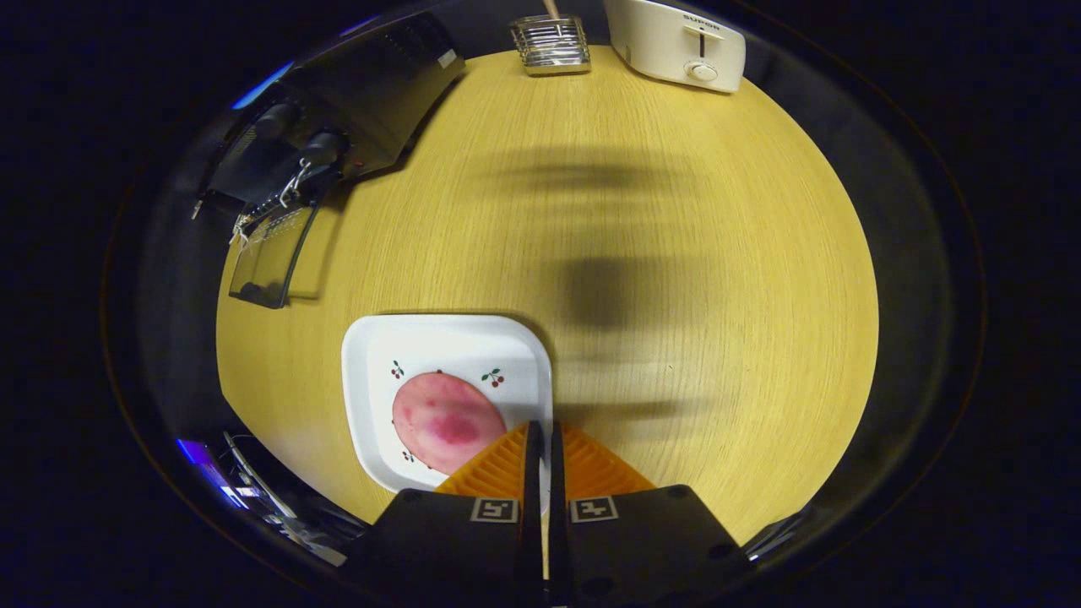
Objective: Open the toaster oven, put the food inside, and close the toaster oven door.
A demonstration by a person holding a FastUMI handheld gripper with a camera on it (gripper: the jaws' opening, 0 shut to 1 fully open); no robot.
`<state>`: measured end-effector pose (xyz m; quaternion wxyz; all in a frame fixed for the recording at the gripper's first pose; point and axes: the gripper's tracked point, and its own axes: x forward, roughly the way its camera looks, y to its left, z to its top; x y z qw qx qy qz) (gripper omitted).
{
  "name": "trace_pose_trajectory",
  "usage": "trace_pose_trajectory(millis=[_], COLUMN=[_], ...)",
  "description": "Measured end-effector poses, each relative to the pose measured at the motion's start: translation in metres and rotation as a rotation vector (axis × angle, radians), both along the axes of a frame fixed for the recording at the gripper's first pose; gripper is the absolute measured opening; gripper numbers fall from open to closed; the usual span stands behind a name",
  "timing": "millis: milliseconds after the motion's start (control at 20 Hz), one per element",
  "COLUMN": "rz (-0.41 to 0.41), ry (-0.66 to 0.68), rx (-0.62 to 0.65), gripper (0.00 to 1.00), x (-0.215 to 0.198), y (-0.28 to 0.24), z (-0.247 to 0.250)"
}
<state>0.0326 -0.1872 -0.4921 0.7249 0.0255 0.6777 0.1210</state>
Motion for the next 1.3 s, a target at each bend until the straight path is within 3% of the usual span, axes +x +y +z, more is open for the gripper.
trace_pose_trajectory(millis=[100,250,450,750,1300], rz=[-0.072,-0.240,-0.380,-0.578,-0.813], ry=[0.006,0.029,0.043,0.007,-0.116], rx=[0.063,0.256,0.401,0.533,0.642], gripper=[0.05,0.05,0.05,0.05,0.05], x=[0.001,-0.006,-0.017,-0.010,0.012], y=[0.002,0.016,0.021,0.036,0.108], z=[-0.002,0.009,0.018,0.034,0.115])
